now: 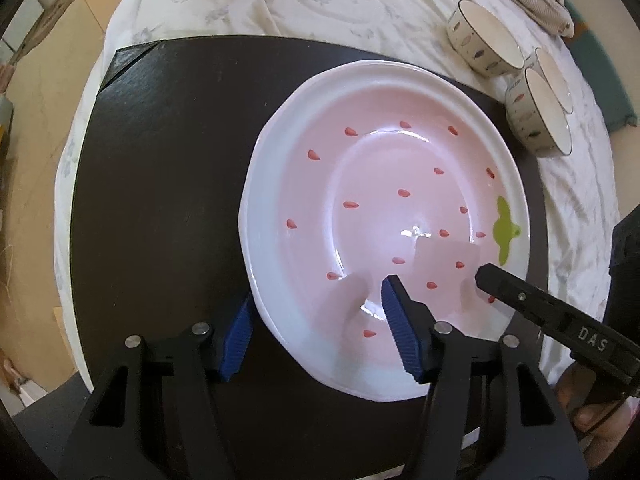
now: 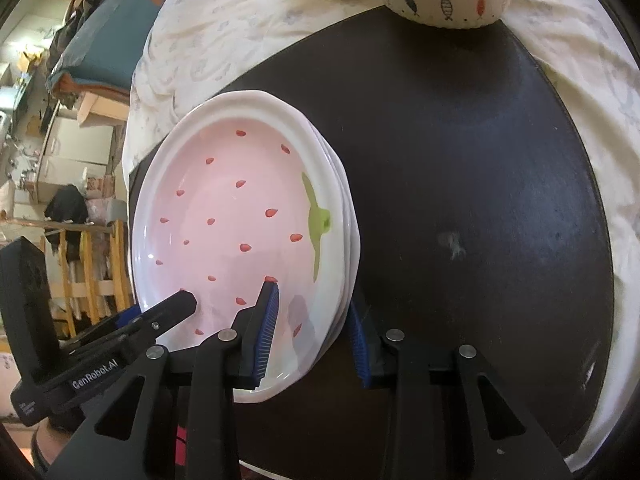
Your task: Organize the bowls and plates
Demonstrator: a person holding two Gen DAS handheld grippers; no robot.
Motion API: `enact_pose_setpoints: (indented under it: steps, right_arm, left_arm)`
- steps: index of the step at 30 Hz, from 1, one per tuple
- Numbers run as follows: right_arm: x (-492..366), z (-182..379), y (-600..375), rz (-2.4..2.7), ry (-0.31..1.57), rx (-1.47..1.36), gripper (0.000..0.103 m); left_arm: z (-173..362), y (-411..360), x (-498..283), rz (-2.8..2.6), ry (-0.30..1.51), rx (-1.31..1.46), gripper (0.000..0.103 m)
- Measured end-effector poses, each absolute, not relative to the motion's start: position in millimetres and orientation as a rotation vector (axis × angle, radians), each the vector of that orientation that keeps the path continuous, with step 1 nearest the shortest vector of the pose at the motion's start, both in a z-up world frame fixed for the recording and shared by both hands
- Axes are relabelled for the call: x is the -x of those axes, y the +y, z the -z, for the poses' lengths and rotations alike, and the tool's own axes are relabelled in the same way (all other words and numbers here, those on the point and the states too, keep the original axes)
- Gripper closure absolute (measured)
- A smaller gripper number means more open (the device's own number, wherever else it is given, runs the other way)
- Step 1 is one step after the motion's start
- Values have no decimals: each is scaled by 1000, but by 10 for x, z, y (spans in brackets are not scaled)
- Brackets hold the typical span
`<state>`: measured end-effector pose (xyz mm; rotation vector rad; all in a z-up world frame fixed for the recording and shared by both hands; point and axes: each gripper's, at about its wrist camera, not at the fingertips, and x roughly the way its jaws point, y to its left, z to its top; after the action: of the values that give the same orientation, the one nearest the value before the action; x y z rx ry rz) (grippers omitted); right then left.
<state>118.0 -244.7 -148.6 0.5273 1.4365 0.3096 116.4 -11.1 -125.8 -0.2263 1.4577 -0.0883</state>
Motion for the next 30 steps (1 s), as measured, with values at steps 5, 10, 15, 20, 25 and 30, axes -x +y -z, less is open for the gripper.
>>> enact_pose_setpoints:
  steps: [5, 10, 15, 20, 25, 30]
  right_arm:
    - [-1248, 1479, -2512, -286, 1410, -525, 67]
    - [-1240, 1476, -2522, -283, 1407, -525, 67]
    - [-1242, 1448, -2489, -282, 1403, -508, 65]
    - [-1206, 1330, -2486, -264, 1355, -448, 64]
    - [-1113, 1144, -2513, -262, 1262, -402, 50]
    - [-1032, 971, -2507, -279, 1189, -392, 32]
  left_arm:
    - [1273, -225, -1184, 84, 1446, 184, 46]
    - [1268, -262, -1206, 76, 1443, 152, 45]
    - [1190, -287, -1195, 23, 1367, 35, 44]
    - [974, -304, -1136, -21, 1248, -35, 44]
    - [815, -310, -1039, -13, 1168, -60, 38]
    - [711, -236, -1029, 22, 1119, -4, 5]
